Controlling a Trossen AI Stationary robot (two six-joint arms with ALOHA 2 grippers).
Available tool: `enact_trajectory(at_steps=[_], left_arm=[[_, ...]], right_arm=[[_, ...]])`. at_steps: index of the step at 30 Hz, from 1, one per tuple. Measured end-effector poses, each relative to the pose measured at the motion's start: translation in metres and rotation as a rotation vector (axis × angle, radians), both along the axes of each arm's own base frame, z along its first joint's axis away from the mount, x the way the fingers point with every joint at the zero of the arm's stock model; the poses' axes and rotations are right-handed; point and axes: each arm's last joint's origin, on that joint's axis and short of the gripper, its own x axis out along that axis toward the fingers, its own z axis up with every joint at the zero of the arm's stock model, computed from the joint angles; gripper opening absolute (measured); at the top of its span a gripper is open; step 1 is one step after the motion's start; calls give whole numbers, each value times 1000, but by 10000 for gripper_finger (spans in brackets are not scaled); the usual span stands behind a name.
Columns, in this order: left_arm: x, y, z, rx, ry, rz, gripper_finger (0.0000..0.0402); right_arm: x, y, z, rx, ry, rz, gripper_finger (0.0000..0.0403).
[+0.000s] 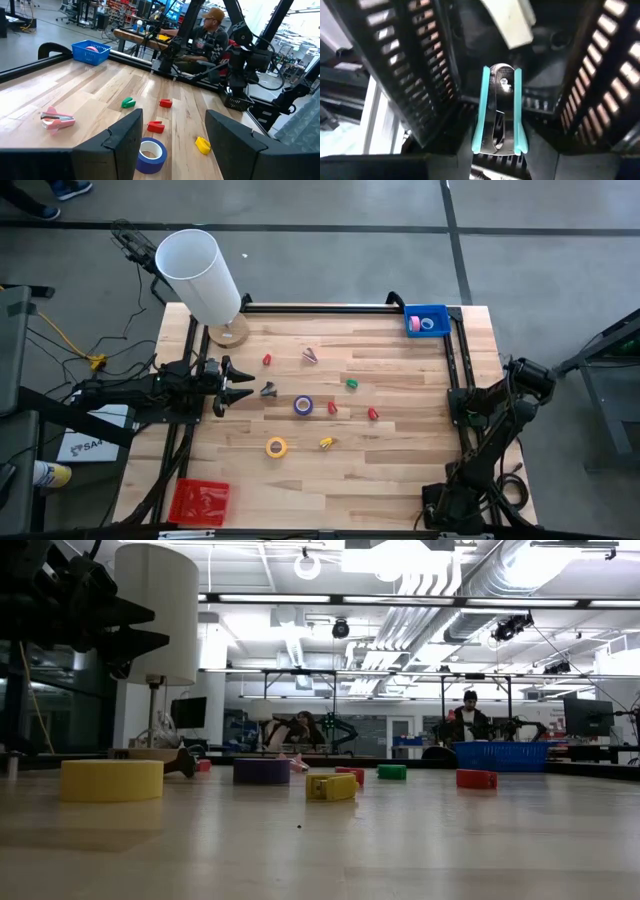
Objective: Pick and place Stapler, Stapler remover, tape
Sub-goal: Put the blue staple remover into the black bin
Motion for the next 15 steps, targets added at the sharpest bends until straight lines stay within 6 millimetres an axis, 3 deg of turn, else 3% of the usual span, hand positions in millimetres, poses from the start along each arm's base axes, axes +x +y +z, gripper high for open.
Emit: enact_trajectory(at_steps=[15], left_arm=[[0, 0, 0, 0, 0, 0, 213]], right_arm=[[-1, 0, 1, 9, 73, -29, 221]])
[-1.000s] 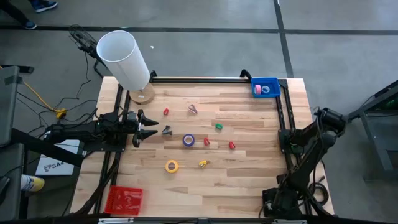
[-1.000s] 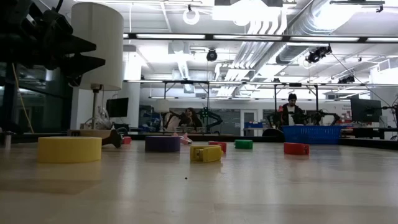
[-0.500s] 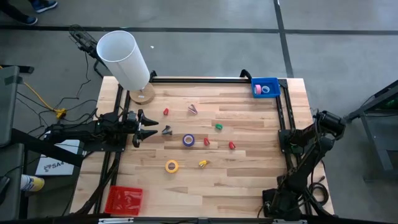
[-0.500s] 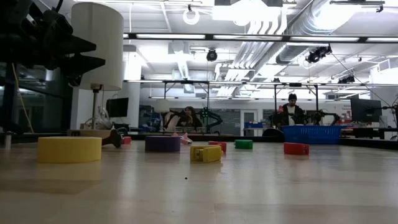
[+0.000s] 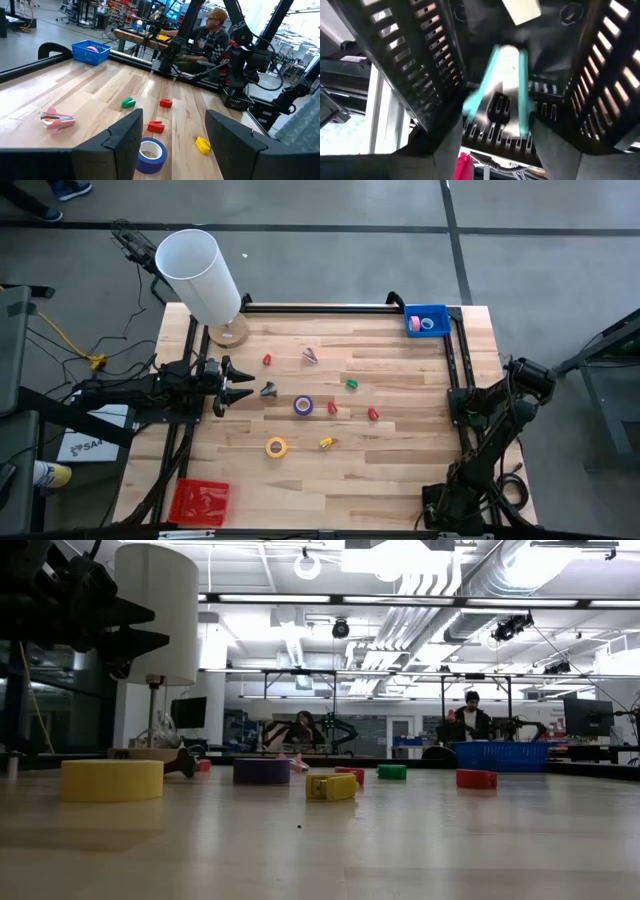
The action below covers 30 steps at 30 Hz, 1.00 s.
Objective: Pick and place Stapler, Stapler remover, tape
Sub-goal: Put the blue staple remover into the black bin, then put the bottom right red stapler into the red bin
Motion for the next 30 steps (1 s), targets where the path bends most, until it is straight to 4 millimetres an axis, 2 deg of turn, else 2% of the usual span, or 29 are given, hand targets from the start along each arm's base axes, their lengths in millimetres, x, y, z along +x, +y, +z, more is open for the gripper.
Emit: enact_trajectory(at_steps=[9, 14, 23, 30], left_arm=[[0, 0, 0, 0, 0, 0, 213], [0, 0, 0, 0, 0, 0, 213], [0, 0, 0, 0, -1, 0, 213], [0, 0, 0, 0, 0, 0, 213]], right_arm=[[7, -5, 2, 44, 63, -8, 243], [15, -12, 15, 112, 69, -33, 244], [27, -36, 47, 142, -33, -145, 244], [36, -57, 61, 127, -167, -189, 244]])
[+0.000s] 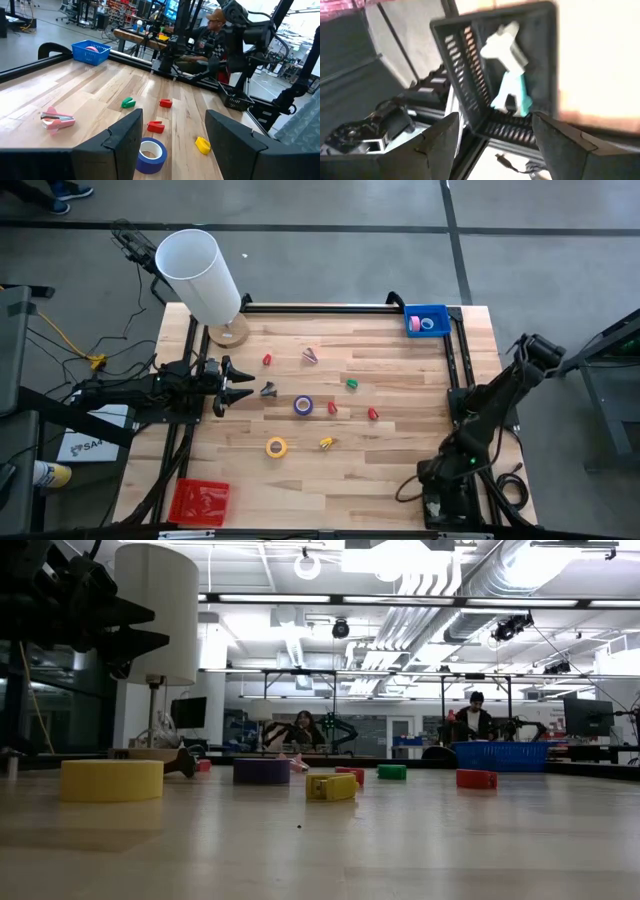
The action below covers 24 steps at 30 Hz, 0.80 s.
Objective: Pick and place Stapler, Stapler remover, tape
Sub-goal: Put the bottom right red stapler into the red bin
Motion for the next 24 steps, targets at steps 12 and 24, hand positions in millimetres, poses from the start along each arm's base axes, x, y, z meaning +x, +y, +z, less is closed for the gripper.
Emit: enact_trajectory(at_steps=[12, 24], left_arm=[[0, 0, 0, 0, 0, 0, 213], [0, 0, 0, 0, 0, 0, 213]], right_arm=[[24, -38, 0, -143, -187, -5, 244], [55, -86, -1, -306, -390, 19, 244]])
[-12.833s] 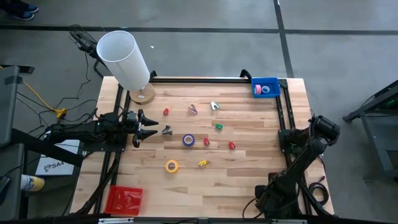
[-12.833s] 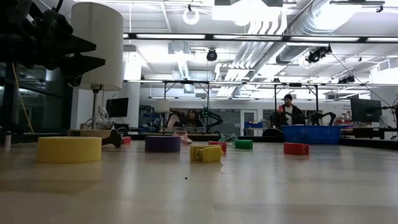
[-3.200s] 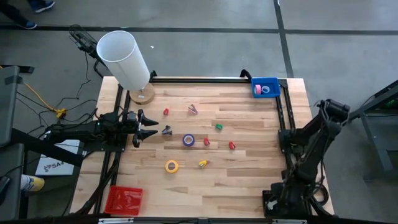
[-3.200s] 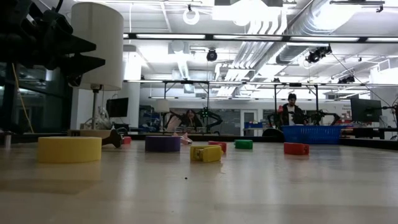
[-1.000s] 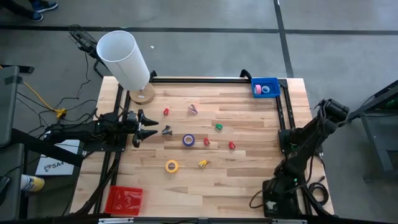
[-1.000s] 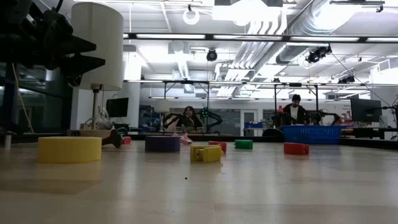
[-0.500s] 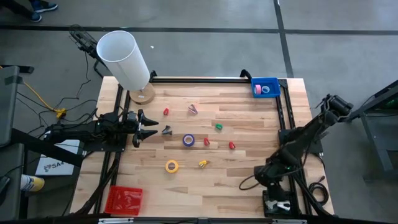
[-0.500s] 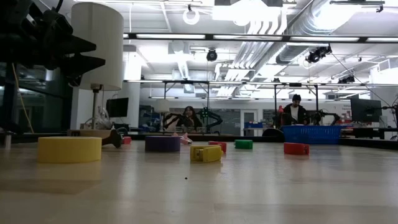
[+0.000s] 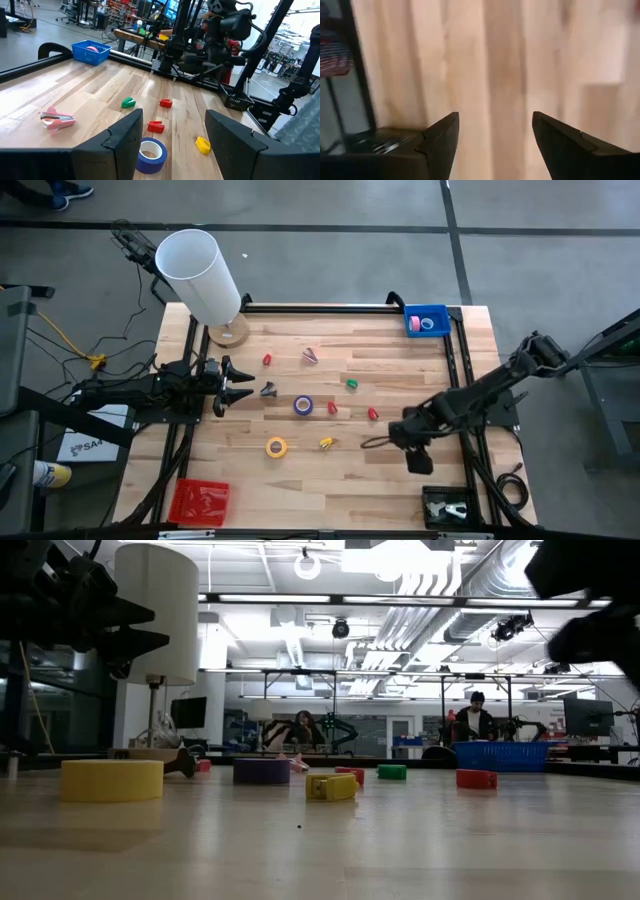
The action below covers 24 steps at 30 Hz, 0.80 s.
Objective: Pick and place Stapler, Stapler remover, tape
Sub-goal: Put the bottom right red stapler into the red bin
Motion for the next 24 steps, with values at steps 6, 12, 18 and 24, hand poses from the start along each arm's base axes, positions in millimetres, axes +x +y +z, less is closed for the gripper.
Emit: enact_trajectory(at_steps=[6, 12, 18, 24], left_arm=[[0, 0, 0, 0, 0, 0, 213], [0, 0, 0, 0, 1, 0, 213], [0, 0, 0, 0, 1, 0, 213], [0, 0, 0, 0, 0, 0, 213]], right_arm=[[11, -25, 0, -144, -92, 33, 244], [20, -50, 0, -251, -112, -140, 244], [29, -76, 1, -191, -113, -497, 243], [37, -94, 4, -172, -163, -693, 243]])
